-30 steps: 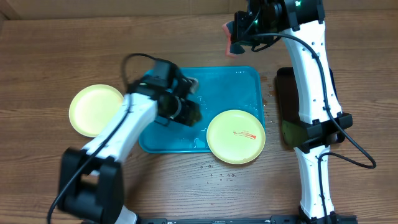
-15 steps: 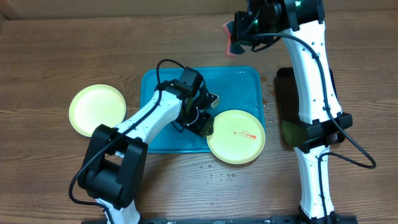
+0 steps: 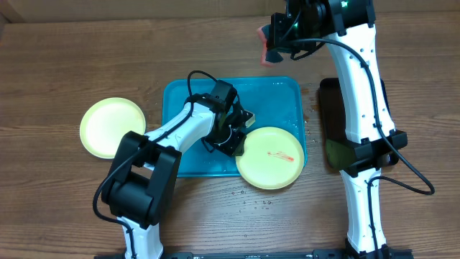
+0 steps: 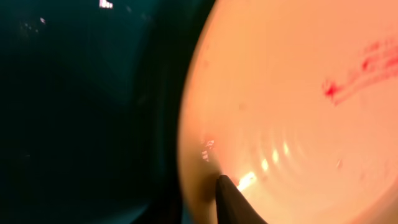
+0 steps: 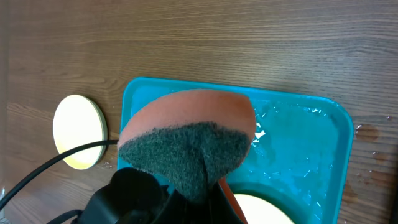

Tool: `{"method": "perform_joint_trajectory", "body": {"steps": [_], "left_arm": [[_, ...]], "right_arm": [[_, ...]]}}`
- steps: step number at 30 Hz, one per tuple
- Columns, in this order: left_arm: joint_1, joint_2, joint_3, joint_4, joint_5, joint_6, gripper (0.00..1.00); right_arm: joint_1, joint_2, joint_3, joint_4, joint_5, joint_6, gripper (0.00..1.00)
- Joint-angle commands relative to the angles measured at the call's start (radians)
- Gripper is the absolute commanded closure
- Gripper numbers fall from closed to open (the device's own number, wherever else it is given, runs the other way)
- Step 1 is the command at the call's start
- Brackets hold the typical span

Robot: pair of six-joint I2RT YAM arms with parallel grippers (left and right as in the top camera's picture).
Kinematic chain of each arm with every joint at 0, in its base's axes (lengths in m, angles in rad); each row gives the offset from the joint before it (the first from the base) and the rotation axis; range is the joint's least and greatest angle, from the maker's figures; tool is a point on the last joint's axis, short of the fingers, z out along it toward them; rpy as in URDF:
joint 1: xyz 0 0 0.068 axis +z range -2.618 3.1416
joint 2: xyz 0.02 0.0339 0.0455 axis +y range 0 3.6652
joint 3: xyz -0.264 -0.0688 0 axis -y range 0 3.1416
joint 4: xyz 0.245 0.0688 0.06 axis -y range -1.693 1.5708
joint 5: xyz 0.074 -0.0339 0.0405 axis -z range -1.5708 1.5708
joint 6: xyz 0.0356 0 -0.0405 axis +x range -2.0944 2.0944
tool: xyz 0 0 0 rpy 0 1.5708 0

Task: Clean dirty plates on tray and stack at the side
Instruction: 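Move left gripper to the second yellow plate and grasp its rim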

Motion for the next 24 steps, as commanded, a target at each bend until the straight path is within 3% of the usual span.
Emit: {"method": "perform_joint_trajectory", "body": {"steps": [1, 5, 13, 20, 24], "left_arm": [[0.005, 0.040, 0.004, 0.005, -0.002, 0.021, 0.94], [0.027, 0.039, 0.014, 0.019, -0.039, 0.001, 0.96], [0.106, 0.039, 0.090, 0.028, -0.348, -0.070, 0.96], [0.130, 0.039, 0.119, 0.173, -0.552, -0.069, 0.96], [0.130, 0.039, 0.119, 0.241, -0.586, -0.066, 0.92]], "right_arm": [[-0.002, -0.016, 0.026, 0.004, -0.002, -0.001, 0.96], [-0.002, -0.016, 0.026, 0.004, -0.002, -0.001, 0.96], [-0.002, -0.016, 0.025, 0.004, -0.002, -0.001, 0.96], [-0.002, -0.016, 0.007, 0.004, -0.002, -0.001, 0.96], [-0.002, -0.016, -0.018, 0.005, -0.002, -0.001, 0.96]]}}
